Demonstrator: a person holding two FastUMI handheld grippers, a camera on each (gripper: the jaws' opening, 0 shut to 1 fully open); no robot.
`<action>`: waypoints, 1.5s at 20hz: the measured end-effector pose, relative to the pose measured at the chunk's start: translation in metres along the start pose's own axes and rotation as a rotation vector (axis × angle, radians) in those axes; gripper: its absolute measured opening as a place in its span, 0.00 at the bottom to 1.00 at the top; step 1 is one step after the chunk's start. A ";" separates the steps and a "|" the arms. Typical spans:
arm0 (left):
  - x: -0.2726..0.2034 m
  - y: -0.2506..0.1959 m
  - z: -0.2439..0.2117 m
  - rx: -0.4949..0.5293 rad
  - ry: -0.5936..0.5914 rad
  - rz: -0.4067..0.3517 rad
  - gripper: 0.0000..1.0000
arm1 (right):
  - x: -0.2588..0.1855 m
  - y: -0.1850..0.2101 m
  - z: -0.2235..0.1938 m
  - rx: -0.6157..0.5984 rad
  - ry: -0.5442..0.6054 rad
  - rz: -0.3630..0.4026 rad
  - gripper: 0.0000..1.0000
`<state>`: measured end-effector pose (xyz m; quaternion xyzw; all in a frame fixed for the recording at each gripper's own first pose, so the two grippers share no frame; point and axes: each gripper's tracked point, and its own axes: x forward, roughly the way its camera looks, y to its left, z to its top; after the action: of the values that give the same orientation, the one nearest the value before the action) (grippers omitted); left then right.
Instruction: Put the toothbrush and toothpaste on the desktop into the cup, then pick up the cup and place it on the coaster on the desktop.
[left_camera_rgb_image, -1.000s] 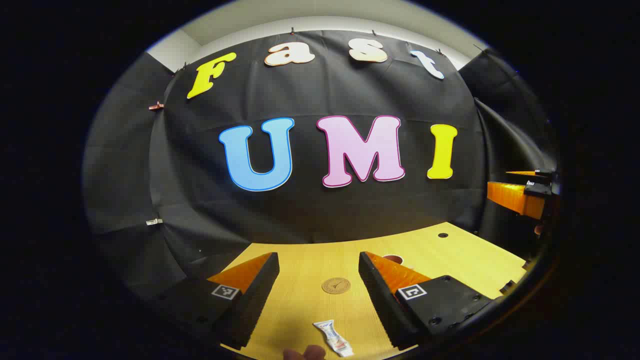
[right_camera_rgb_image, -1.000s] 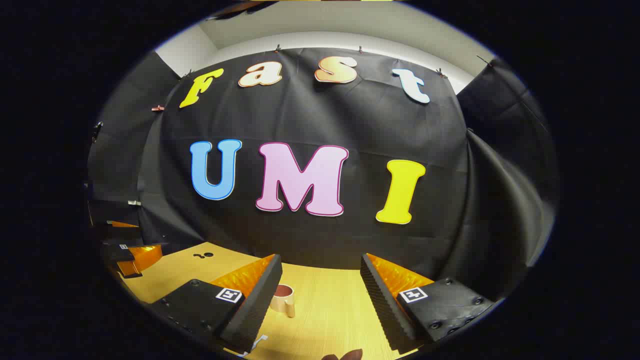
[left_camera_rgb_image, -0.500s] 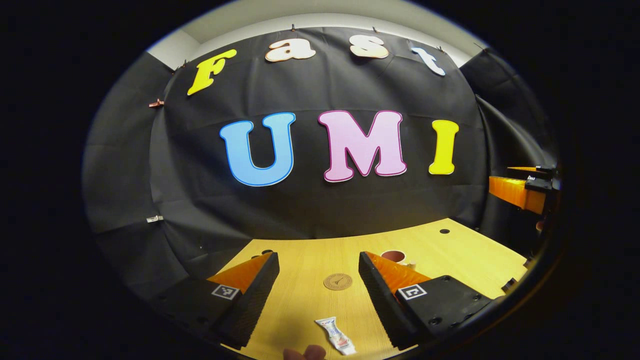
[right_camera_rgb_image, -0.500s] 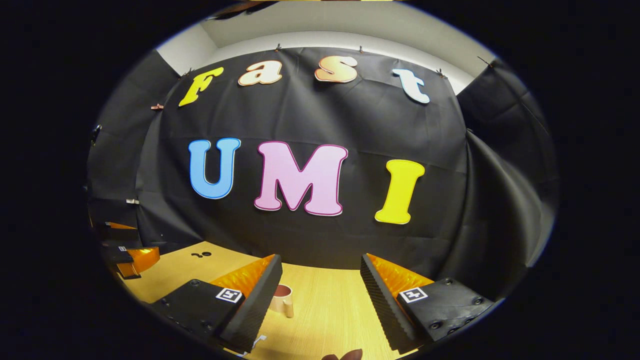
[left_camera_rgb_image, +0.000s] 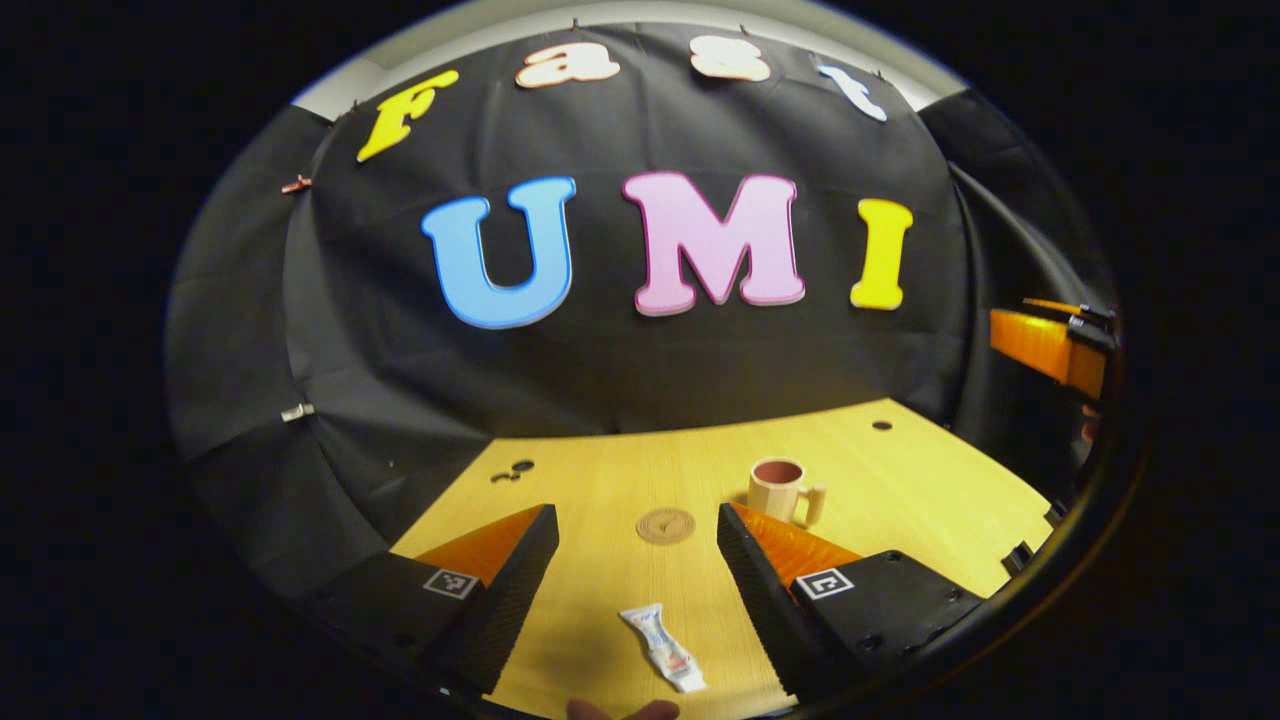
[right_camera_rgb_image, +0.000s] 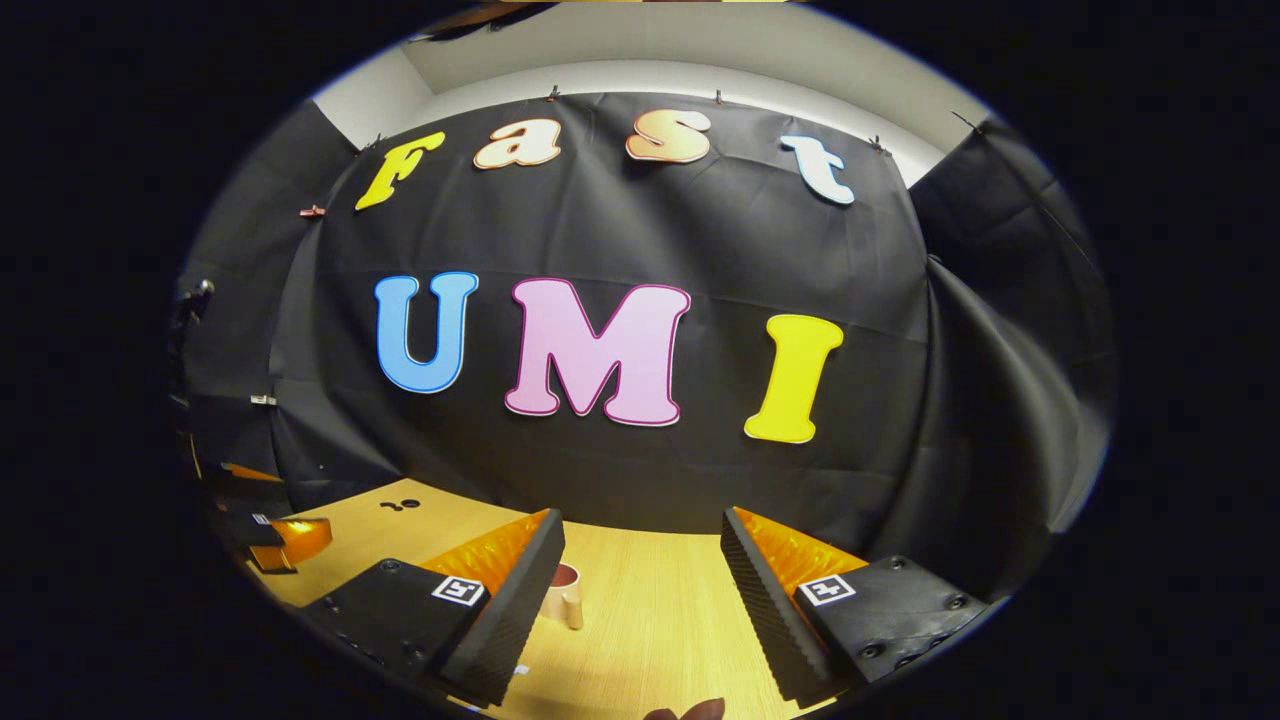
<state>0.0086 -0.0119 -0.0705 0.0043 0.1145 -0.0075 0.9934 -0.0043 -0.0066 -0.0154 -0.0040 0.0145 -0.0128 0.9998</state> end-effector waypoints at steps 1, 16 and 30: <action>0.006 0.001 -0.016 0.001 0.057 0.016 0.99 | -0.001 -0.002 -0.002 -0.002 0.007 -0.003 0.96; 0.090 -0.017 -0.209 -0.052 0.562 0.038 0.95 | -0.023 -0.039 -0.037 -0.038 0.117 -0.073 0.97; 0.107 -0.031 -0.219 -0.078 0.545 -0.068 0.40 | -0.013 0.021 -0.103 0.073 0.351 0.013 0.97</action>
<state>0.0627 -0.0423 -0.3081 -0.0359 0.3779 -0.0350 0.9245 -0.0201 0.0137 -0.1185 0.0345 0.1883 -0.0076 0.9815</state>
